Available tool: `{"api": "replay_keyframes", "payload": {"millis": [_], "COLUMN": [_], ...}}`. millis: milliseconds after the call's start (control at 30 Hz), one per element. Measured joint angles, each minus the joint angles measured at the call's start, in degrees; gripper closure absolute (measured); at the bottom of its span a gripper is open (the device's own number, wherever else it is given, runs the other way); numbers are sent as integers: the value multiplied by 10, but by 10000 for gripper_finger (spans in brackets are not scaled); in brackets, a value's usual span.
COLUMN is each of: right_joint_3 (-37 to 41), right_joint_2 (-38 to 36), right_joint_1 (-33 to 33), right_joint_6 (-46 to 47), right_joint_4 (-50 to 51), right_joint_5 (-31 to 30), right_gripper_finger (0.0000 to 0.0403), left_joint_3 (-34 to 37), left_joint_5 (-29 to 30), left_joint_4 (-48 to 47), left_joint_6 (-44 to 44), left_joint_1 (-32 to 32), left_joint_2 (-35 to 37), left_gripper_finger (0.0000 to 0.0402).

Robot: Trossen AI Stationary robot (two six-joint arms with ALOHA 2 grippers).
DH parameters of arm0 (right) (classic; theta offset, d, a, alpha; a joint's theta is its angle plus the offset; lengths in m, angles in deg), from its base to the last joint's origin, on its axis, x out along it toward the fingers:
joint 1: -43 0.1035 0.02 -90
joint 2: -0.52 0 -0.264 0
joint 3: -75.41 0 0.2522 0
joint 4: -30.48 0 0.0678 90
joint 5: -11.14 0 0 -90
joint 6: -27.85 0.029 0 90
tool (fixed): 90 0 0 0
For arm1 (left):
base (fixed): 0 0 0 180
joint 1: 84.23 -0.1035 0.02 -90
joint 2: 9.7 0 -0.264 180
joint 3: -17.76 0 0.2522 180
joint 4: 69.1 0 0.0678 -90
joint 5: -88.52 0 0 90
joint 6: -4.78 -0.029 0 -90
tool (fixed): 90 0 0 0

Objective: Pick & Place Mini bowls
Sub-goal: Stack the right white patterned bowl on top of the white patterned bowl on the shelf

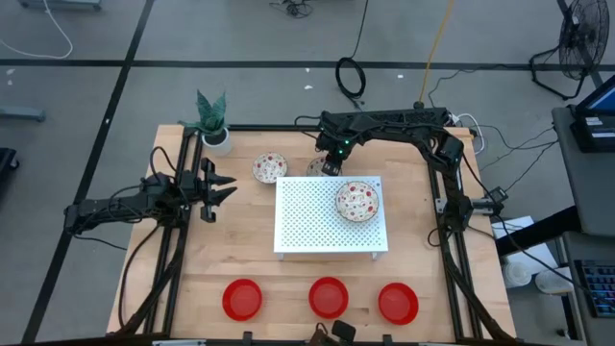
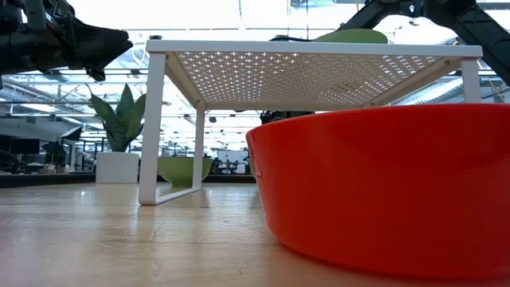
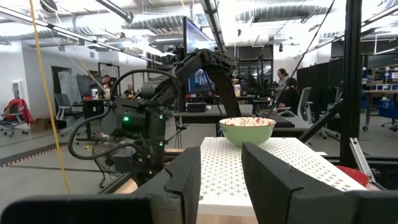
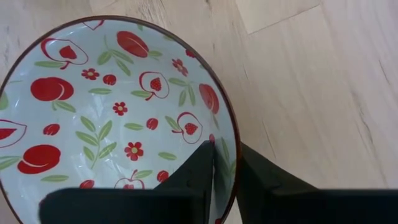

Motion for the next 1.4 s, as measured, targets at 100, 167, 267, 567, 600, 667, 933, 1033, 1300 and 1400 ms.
{"api": "replay_keyframes", "payload": {"millis": [100, 167, 267, 567, 600, 667, 933, 1033, 1300, 1400], "right_joint_3": [0, 0, 0, 0, 0, 0, 0, 0, 0, 0], "right_joint_2": [0, 0, 0, 0, 0, 0, 0, 0, 0, 0], "right_joint_1": [0, 0, 0, 0, 0, 0, 0, 0, 0, 0], "right_joint_6": [0, 0, 0, 0, 0, 0, 0, 0, 0, 0], "right_joint_4": [-2, -3, -3, -3, -3, -3, -3, -3, -3, -3], "right_joint_5": [1, 1, 1, 1, 1, 1, 0, 0, 0, 0], "right_gripper_finger": [367, 368, 368, 369, 369, 369, 369, 369, 369, 369], "left_joint_3": [0, 0, 0, 0, 0, 0, 0, 0, 0, 0], "left_joint_5": [0, 0, 0, 0, 0, 0, 0, 0, 0, 0], "left_joint_4": [0, 0, 0, 0, 0, 0, 0, 0, 0, 0], "left_joint_6": [0, 0, 0, 0, 0, 0, 0, 0, 0, 0], "left_joint_1": [0, 0, 0, 0, 0, 0, 0, 0, 0, 0], "left_joint_2": [0, 0, 0, 0, 0, 0, 0, 0, 0, 0], "left_gripper_finger": [282, 282, 282, 282, 282, 282, 282, 282, 282, 282]}}
